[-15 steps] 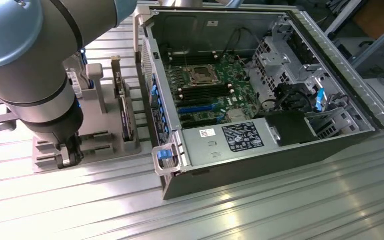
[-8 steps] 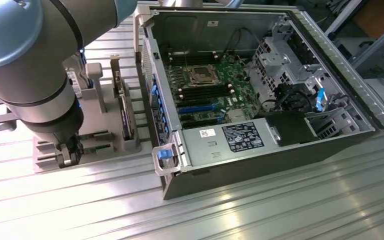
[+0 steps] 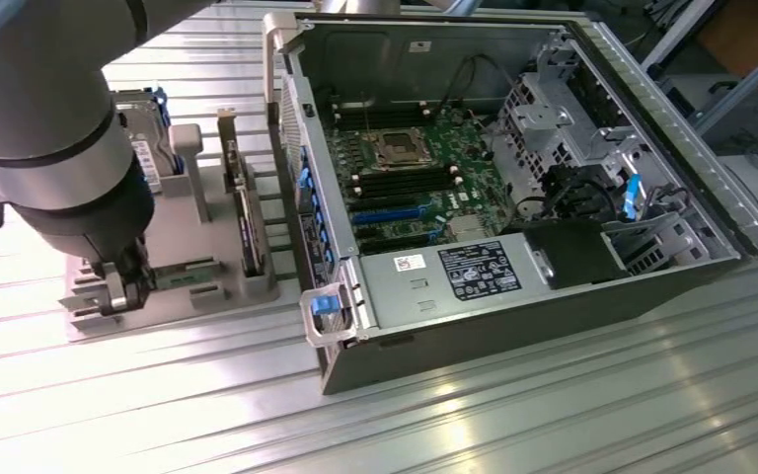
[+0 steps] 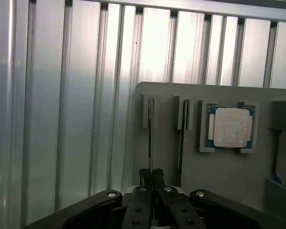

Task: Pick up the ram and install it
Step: 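Pick up the ram and move it above insertion slot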

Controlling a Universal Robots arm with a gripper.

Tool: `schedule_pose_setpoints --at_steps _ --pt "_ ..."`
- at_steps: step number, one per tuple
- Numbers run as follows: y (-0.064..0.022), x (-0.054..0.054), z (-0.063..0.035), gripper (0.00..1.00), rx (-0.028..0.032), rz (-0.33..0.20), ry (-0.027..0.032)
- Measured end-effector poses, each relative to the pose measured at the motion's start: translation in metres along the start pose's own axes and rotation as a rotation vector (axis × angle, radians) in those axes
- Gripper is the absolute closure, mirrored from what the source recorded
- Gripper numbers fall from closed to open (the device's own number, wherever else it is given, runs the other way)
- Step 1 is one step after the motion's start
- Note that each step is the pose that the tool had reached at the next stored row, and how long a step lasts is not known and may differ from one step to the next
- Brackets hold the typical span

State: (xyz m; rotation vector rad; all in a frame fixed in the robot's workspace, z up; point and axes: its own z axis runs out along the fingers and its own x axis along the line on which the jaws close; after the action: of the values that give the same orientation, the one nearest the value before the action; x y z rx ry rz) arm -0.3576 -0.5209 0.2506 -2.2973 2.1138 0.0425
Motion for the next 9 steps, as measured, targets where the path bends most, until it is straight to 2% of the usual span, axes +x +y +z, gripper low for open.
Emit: schedule_pose_setpoints --at_steps 1,3,7,9 --pt "0.0000 0.000 -0.0091 0.88 0.0000 0.000 -0.0001" --pt "0.0001 -0.001 -0.0196 0.88 0.0000 0.000 0.0000" --pt "0.0002 -0.002 -0.0570 0.88 -0.0001 0.000 0.0000" --pt "0.0003 -0.002 -0.0679 0.88 -0.0001 0.000 0.0001"
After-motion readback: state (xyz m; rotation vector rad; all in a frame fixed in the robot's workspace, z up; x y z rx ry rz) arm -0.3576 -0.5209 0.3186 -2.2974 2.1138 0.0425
